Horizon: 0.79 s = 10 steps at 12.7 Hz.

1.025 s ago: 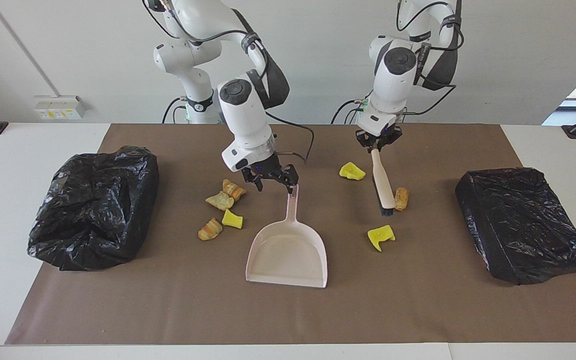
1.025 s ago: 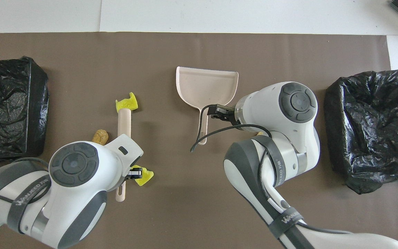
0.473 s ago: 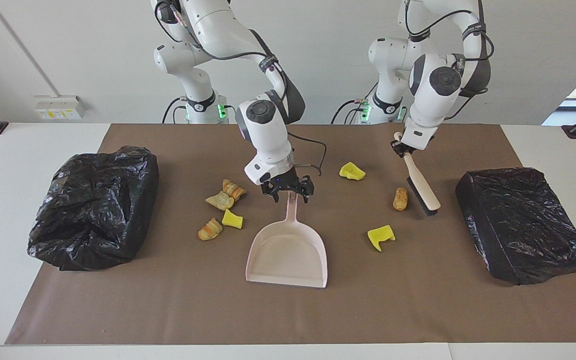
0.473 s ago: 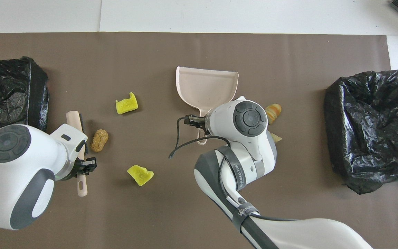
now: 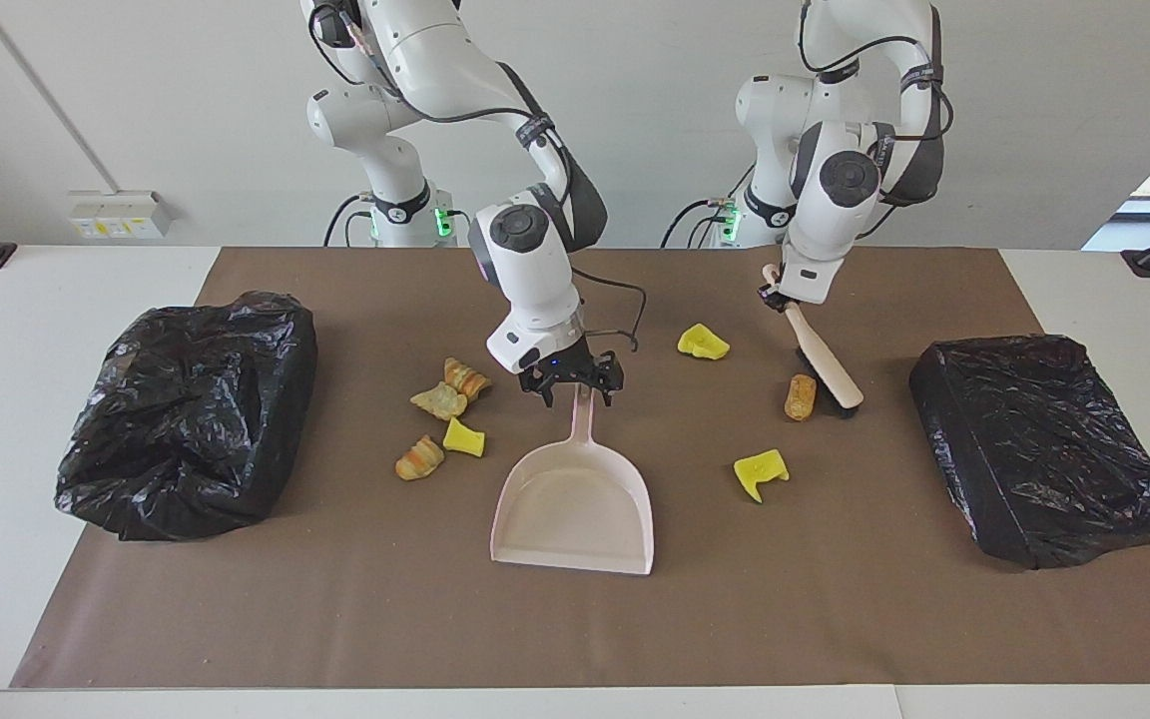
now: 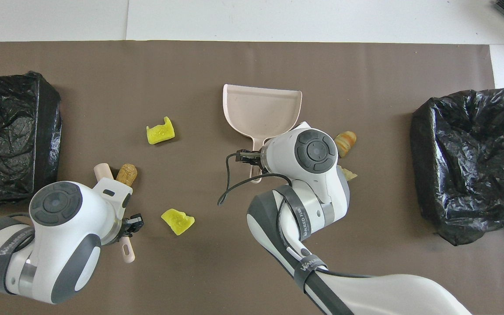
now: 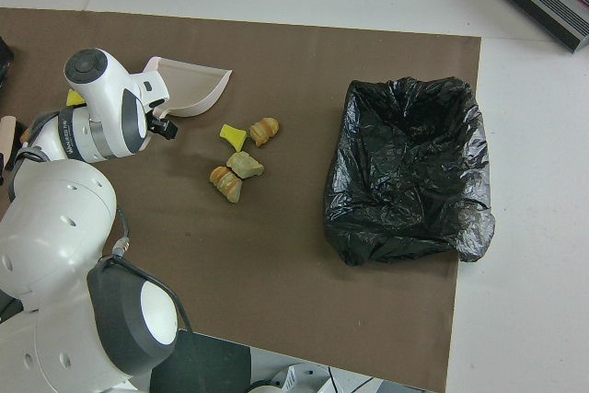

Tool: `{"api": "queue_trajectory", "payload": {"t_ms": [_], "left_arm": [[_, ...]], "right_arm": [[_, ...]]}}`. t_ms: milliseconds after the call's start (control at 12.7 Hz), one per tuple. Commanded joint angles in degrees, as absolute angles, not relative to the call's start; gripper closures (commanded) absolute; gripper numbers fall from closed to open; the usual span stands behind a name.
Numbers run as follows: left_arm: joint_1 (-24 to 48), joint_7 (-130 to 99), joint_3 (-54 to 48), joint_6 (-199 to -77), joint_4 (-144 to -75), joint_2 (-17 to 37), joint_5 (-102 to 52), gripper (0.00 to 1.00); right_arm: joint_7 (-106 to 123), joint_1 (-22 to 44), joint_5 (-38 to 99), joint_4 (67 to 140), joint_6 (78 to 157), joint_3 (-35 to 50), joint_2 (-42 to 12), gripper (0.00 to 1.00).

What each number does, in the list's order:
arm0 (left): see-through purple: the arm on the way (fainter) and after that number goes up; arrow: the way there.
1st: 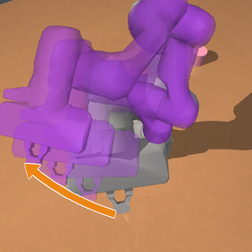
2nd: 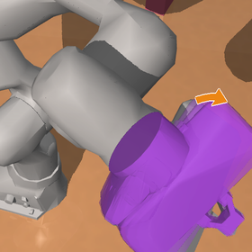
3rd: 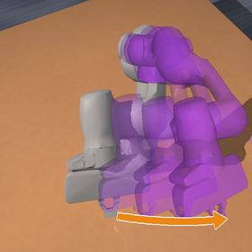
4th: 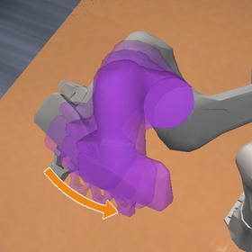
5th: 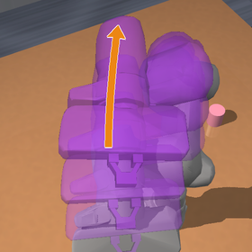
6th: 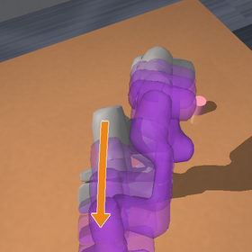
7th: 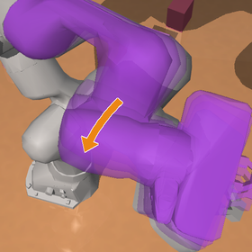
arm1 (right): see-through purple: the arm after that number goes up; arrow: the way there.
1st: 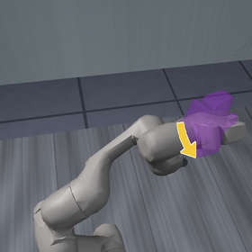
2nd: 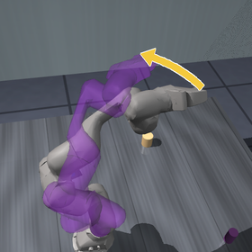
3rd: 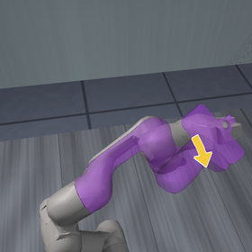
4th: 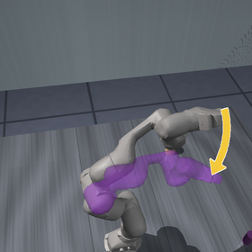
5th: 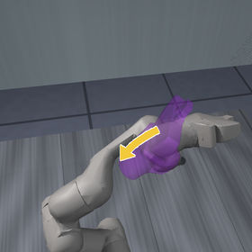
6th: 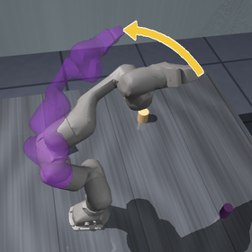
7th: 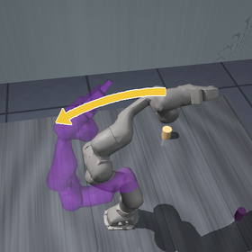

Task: Sweep and dump trash in bin

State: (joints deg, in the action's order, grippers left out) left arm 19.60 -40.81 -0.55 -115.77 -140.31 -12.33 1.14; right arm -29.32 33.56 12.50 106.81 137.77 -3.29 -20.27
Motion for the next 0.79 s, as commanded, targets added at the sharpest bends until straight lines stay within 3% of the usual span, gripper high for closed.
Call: {"api": "queue_trajectory", "payload": {"t_ms": [0,79,315,473,709], "left_arm": [[22.4,-43.6,-0.1,-120.1,-139.1,-9.7,-2.7,1.0],[23.3,-43.6,-0.1,-120.0,-137.2,-8.6,-3.4,1.0],[24.9,-43.6,-0.2,-119.3,-133.4,-6.3,-5.4,1.0],[25.5,-42.7,-0.3,-120.5,-133.0,-5.9,-6.7,1.0],[27.2,-42.5,-0.3,-123.2,-132.6,-5.5,-7.0,1.0]], "right_arm": [[-24.0,32.5,13.1,107.0,139.0,-3.2,-20.6,0.67],[-22.1,32.3,13.0,106.5,139.0,-3.2,-20.7,1.0],[-19.5,32.1,12.8,105.4,137.8,-3.3,-20.0,1.0],[-15.7,32.0,13.0,104.6,133.0,-3.5,-18.8,1.0],[2.6,28.8,12.9,104.7,127.9,-4.0,-15.0,1.0]]}}
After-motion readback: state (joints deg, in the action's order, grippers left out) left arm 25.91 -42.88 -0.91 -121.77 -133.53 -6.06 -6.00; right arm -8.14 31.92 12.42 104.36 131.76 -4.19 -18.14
